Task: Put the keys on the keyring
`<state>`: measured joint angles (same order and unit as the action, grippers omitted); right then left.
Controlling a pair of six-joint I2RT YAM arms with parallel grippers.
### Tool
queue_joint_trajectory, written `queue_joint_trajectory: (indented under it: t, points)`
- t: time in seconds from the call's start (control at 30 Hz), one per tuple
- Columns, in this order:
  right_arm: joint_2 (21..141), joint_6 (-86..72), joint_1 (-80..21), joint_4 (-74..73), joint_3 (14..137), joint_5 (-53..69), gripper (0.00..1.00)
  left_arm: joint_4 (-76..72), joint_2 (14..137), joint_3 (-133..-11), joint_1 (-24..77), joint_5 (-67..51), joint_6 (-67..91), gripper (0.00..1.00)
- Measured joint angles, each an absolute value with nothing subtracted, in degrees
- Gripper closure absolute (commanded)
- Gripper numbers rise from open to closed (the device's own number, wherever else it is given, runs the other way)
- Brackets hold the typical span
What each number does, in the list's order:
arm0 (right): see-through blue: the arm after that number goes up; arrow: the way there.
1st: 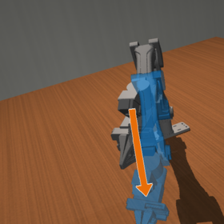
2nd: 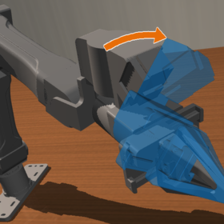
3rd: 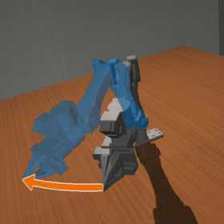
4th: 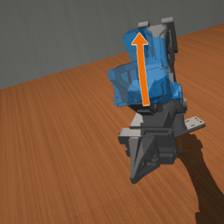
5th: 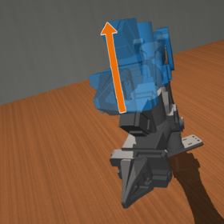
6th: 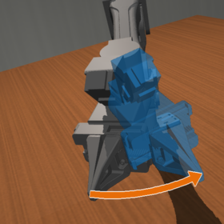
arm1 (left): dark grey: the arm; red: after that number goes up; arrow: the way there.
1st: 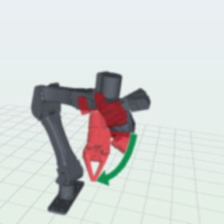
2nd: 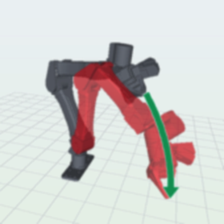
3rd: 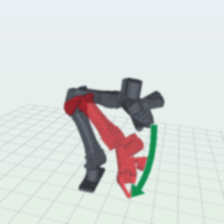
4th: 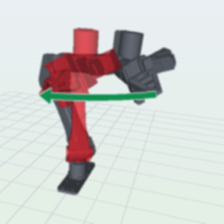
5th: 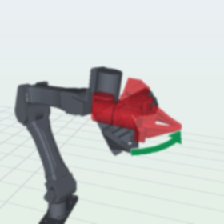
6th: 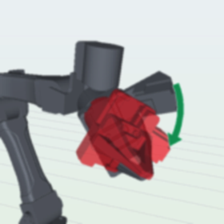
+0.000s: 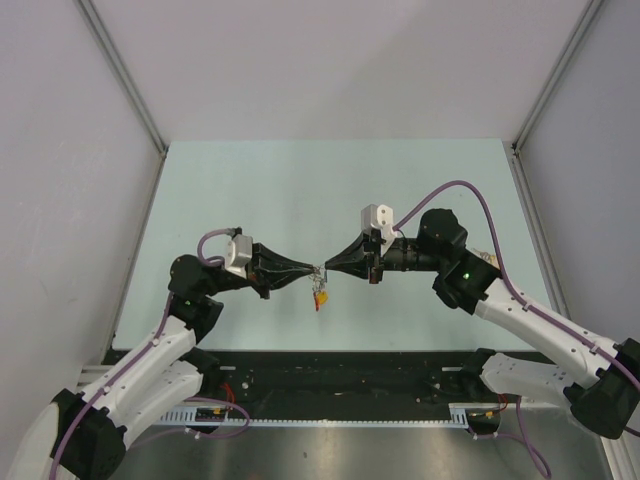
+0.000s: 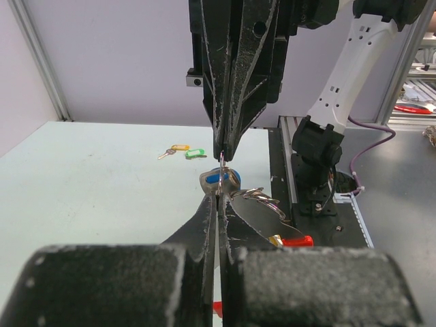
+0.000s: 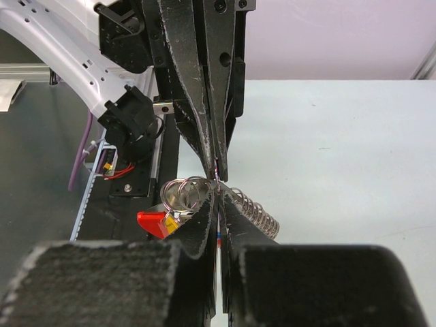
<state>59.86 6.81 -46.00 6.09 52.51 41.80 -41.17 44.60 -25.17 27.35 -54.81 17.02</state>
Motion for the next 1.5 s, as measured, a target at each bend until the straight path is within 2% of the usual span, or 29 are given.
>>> queue_joint_trajectory:
  t: [1.5]
  points:
    - [60.9, 6.0, -47.0, 7.2, 52.5, 41.7, 1.0, -41.5, 44.6, -25.2, 27.6, -55.7, 17.1, 1.0]
